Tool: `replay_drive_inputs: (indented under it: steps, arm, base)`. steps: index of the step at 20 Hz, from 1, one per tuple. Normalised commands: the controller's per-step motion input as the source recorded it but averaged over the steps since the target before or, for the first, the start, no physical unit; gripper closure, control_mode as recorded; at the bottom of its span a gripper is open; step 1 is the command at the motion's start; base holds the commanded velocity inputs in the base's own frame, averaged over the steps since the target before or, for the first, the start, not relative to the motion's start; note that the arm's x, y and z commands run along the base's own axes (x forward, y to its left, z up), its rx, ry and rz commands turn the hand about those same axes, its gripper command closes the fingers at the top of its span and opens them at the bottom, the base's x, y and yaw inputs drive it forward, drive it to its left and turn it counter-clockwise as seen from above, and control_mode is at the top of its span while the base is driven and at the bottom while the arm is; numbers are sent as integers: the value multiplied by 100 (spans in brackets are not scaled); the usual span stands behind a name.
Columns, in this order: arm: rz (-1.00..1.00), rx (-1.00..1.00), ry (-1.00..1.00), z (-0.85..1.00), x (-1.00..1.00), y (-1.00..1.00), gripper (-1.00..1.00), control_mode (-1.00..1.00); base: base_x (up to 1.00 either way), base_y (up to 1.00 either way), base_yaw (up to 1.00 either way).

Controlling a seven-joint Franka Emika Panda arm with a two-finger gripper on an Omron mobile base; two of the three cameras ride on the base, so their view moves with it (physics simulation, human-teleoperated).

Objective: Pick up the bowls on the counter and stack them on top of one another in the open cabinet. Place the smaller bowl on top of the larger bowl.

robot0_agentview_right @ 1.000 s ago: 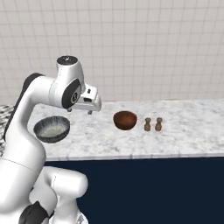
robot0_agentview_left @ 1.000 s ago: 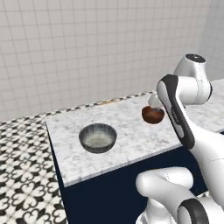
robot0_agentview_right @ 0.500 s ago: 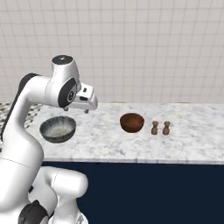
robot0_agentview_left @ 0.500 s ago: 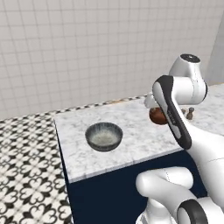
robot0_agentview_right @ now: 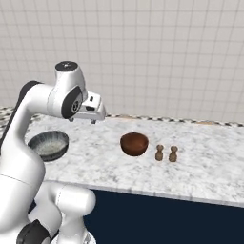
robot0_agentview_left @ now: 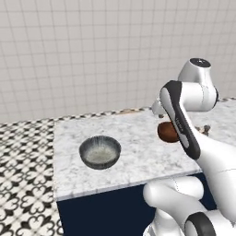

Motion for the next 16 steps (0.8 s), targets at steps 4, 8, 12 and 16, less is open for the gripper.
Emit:
replay_drive_inputs:
  steps: [4, 8, 12, 16]
  arm:
    - [11, 2, 0, -7, 46, -27, -100, -100]
    - [8, -1, 5, -65, 99, -46, -100, -100]
    - [0, -7, 16, -92, 95, -5, -100, -100]
    - [-7, -3, 21, -90, 82, 0, -100, -100]
  base:
    - [31, -33, 11]
    - [0, 0, 0]
    - [0, 0, 0]
    - [0, 0, 0]
